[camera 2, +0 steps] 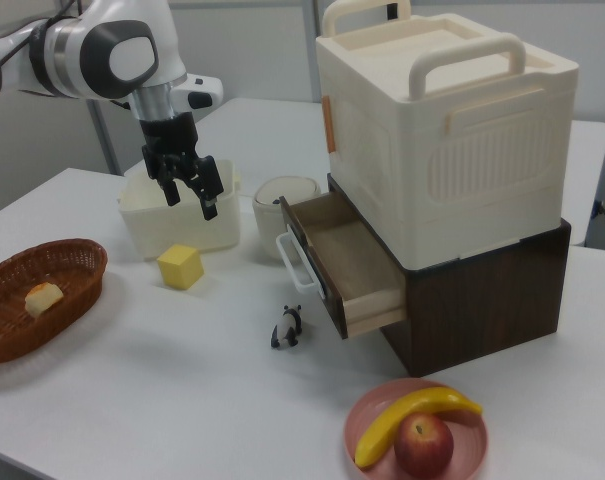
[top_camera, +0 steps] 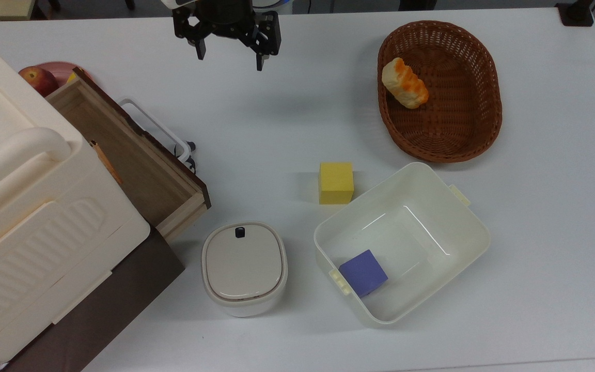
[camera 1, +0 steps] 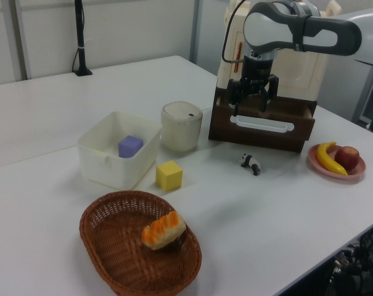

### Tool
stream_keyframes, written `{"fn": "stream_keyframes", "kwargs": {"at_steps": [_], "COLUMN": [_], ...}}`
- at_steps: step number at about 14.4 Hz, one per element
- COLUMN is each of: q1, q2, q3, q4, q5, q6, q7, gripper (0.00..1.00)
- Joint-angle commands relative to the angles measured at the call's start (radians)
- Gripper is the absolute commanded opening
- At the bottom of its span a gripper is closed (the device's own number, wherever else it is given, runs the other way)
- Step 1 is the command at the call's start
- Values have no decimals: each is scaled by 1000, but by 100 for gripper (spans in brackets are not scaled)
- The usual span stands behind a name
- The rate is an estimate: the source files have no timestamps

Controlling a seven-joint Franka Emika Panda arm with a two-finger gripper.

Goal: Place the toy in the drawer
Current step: 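Move the open gripper down over the black-and-white panda toy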

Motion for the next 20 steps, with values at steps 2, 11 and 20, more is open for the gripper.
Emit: {"fn": "stream_keyframes", "kwargs": {"at_steps": [2,11,20], "q1": [-23,-24,-63], "q2": [3,13,66], "q3": [-6,-8,-6], "q4": [17,17,-78], "q5": [37,31,-10], "q6": [-51,-37,55], "q7": [-91,-92,-290], "gripper": [100,100,100]}}
